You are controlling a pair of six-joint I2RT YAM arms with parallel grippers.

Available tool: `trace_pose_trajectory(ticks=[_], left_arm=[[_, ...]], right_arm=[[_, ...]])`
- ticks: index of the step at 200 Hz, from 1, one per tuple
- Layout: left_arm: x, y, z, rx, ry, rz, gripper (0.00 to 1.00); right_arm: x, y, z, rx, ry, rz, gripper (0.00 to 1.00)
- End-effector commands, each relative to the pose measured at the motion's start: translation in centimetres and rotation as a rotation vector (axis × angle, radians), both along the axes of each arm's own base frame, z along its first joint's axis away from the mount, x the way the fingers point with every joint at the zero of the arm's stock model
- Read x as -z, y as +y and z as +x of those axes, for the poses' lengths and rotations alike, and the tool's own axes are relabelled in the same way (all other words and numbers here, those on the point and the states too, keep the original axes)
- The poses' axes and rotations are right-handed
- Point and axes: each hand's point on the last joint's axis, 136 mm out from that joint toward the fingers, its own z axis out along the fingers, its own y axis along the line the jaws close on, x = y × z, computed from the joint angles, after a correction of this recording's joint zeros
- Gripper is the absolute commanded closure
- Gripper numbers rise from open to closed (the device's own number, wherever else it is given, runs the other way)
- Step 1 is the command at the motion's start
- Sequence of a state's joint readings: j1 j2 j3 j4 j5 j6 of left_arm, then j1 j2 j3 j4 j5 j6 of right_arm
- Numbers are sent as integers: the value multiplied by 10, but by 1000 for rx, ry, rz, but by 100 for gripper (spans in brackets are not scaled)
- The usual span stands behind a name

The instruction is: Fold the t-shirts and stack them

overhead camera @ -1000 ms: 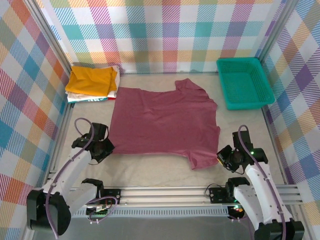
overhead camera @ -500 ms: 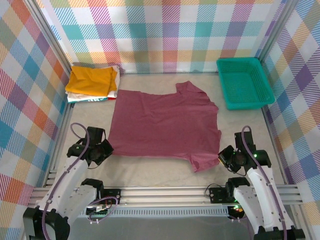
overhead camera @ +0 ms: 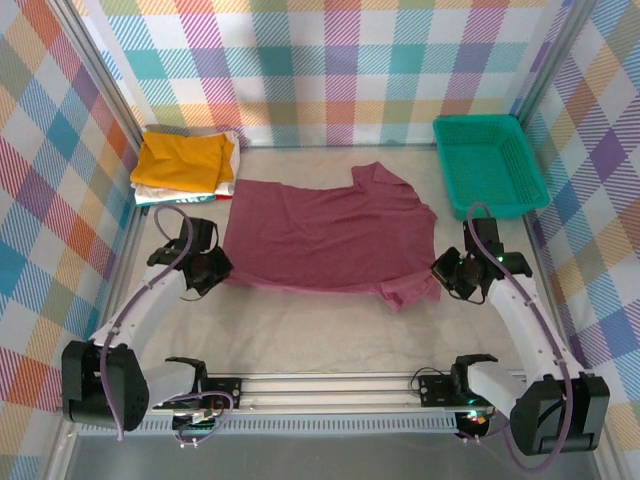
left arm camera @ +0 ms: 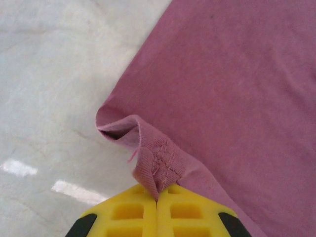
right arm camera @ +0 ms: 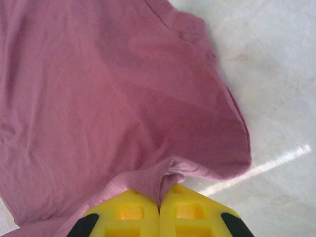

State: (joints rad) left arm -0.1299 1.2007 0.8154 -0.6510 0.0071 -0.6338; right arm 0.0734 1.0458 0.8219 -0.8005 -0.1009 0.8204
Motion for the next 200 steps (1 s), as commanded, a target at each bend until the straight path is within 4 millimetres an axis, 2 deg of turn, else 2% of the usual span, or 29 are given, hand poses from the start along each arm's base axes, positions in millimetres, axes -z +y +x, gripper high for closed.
trace_pose_trajectory(ticks=[1, 69, 125, 160, 182, 191, 195, 200], left_arm=[[-7, 5, 19, 32, -15, 39, 100], [2, 17, 33, 40, 21, 99, 100], [8, 19, 54, 66, 40, 129, 100], [7, 16, 73, 79, 32, 132, 100], [11, 19, 82, 89, 48, 152, 100], [13, 20, 86, 92, 58, 161, 100], [12, 22, 89, 89, 59, 169, 93], [11, 24, 92, 83, 60, 179, 85]], right_arm=[[-14, 0, 26, -33, -82, -27, 100], [-11, 7, 54, -43, -99, -5, 100], [-7, 9, 70, -47, -103, -2, 100], [-14, 10, 93, -48, -136, -6, 100], [-22, 10, 116, -44, -169, -12, 100], [-23, 11, 127, -46, -182, -8, 89], [-25, 13, 133, -51, -187, -4, 85], [-28, 14, 140, -53, -192, 0, 83]])
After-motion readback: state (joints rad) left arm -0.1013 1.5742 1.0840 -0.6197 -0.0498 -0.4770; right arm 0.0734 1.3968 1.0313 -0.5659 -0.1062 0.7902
